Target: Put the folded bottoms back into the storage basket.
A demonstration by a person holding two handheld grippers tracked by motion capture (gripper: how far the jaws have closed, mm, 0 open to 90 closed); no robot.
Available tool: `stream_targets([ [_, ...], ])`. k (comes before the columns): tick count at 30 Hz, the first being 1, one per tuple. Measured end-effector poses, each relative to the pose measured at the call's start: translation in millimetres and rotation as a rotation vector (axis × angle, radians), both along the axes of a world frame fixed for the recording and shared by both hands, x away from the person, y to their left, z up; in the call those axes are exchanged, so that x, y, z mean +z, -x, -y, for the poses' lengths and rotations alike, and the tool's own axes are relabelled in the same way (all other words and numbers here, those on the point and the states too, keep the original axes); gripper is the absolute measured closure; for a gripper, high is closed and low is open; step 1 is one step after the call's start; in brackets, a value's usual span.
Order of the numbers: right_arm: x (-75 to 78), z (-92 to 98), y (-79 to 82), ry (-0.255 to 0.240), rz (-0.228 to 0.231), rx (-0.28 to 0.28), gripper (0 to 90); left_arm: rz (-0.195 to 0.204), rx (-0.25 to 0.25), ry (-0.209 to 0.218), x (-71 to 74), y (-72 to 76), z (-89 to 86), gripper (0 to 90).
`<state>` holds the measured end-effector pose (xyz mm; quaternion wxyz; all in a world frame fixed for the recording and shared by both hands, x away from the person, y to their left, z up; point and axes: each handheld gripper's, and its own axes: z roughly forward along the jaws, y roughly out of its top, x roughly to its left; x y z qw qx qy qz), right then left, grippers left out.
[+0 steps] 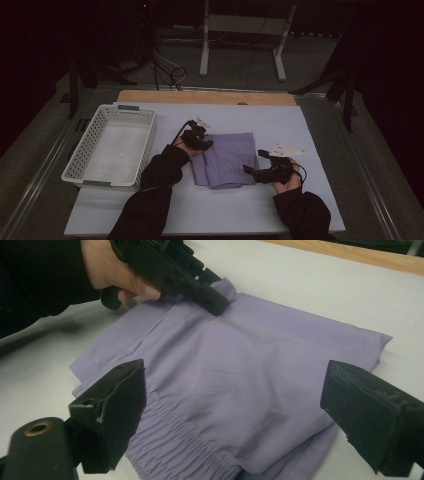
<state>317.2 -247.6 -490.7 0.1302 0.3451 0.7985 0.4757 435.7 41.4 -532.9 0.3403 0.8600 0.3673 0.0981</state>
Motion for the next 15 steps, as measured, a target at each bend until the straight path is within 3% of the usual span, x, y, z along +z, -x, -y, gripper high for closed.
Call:
stream_targets([
  [5,1.0,-0.4,0.4,-0.001,0.004,-0.001,11.0,-0.033,-0.009,0.026,0.8,1.9,2.5,78.1],
  [6,1.4,-0.2,0.3,-0.005,0.006,0.002,11.0,-0.025,-0.012,0.022,0.9,3.0,3.8,82.0],
  [10,4.5,-0.4,1.5,-0.01,0.009,0.006,11.0,-0.021,-0.01,0.023,1.7,4.5,4.2,85.1],
  [11,6.1,-0.4,1.7,-0.01,0.013,0.008,11.0,-0.031,-0.001,0.049,2.5,5.0,2.5,85.1],
  [15,15.7,1.3,0.6,-0.014,0.031,0.036,10.9,-0.026,0.013,0.085,6.0,7.1,-0.8,85.5],
])
